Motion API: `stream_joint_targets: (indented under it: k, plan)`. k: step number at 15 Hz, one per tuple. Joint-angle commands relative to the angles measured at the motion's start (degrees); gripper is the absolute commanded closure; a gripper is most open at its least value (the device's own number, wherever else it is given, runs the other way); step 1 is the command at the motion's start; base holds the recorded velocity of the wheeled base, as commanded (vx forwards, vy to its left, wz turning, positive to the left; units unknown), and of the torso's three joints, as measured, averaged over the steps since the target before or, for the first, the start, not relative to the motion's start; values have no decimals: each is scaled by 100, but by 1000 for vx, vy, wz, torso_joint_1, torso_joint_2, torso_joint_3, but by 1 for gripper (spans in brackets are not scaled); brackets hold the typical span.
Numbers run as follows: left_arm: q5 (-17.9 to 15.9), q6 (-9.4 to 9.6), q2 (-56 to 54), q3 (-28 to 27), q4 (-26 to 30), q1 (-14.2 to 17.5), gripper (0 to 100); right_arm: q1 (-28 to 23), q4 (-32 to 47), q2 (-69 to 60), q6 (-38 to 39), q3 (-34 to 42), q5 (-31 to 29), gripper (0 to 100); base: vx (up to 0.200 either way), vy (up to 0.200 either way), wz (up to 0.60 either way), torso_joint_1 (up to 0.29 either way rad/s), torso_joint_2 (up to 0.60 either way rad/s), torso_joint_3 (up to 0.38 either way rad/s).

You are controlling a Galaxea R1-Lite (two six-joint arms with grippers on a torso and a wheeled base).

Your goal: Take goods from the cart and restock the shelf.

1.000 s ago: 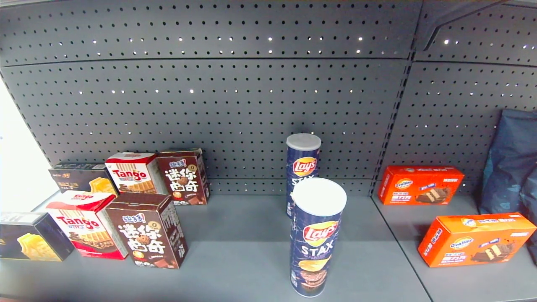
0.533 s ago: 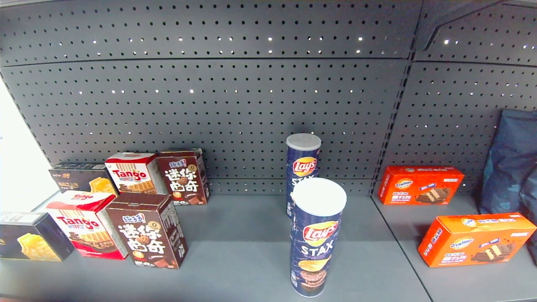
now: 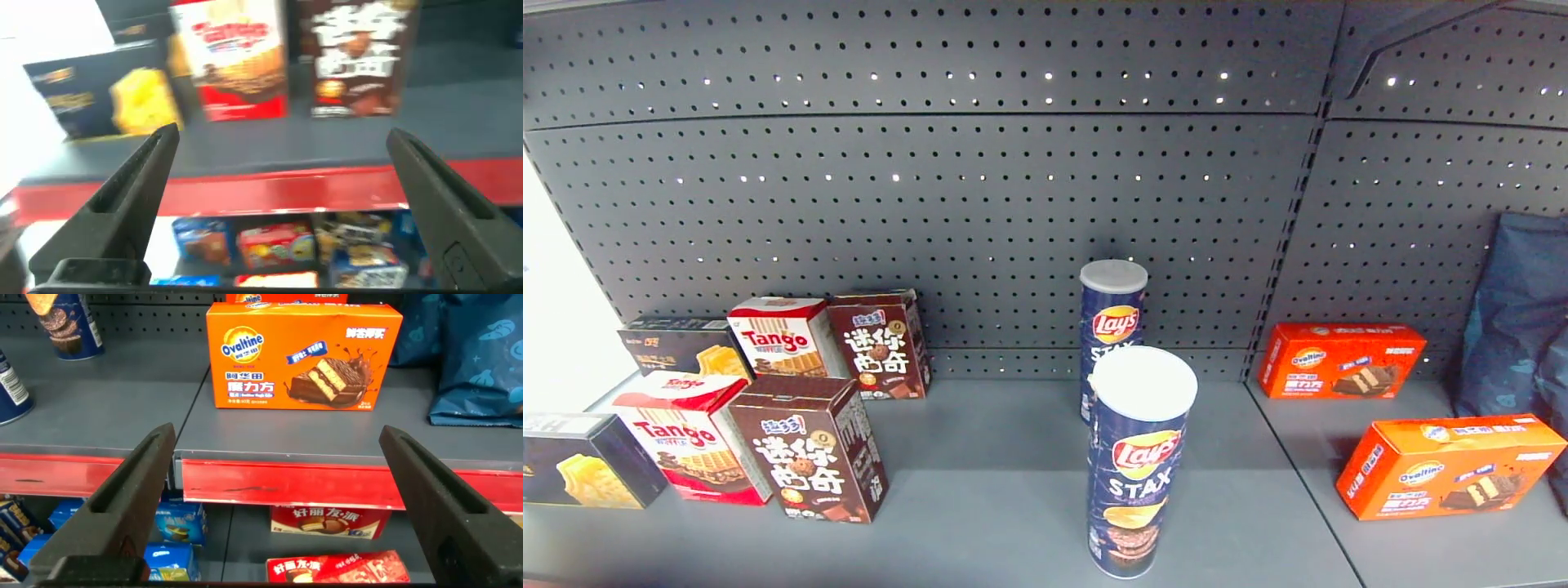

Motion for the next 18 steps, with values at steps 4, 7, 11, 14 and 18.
stream_joint_targets:
  k: [4, 7, 11, 14, 18]
  plan:
    - [37, -167, -9, 24, -62, 7, 0, 2, 0, 2, -4, 1, 2, 0, 0, 0, 0, 0, 0, 0]
    - [169, -141, -9, 24, 0, 7, 0, 2, 0, 2, -4, 1, 2, 0, 0, 0, 0, 0, 0, 0]
    - [-728, -176, -9, 68, -62, 7, 0, 2, 0, 2, -4, 1, 2, 0, 0, 0, 0, 0, 0, 0]
    - [-1563, -150, -9, 68, 211, 7, 0, 2, 0, 2, -4, 1, 2, 0, 0, 0, 0, 0, 0, 0]
    - [-1501, -220, -9, 68, 211, 7, 0, 2, 0, 2, -4, 1, 2, 0, 0, 0, 0, 0, 0, 0]
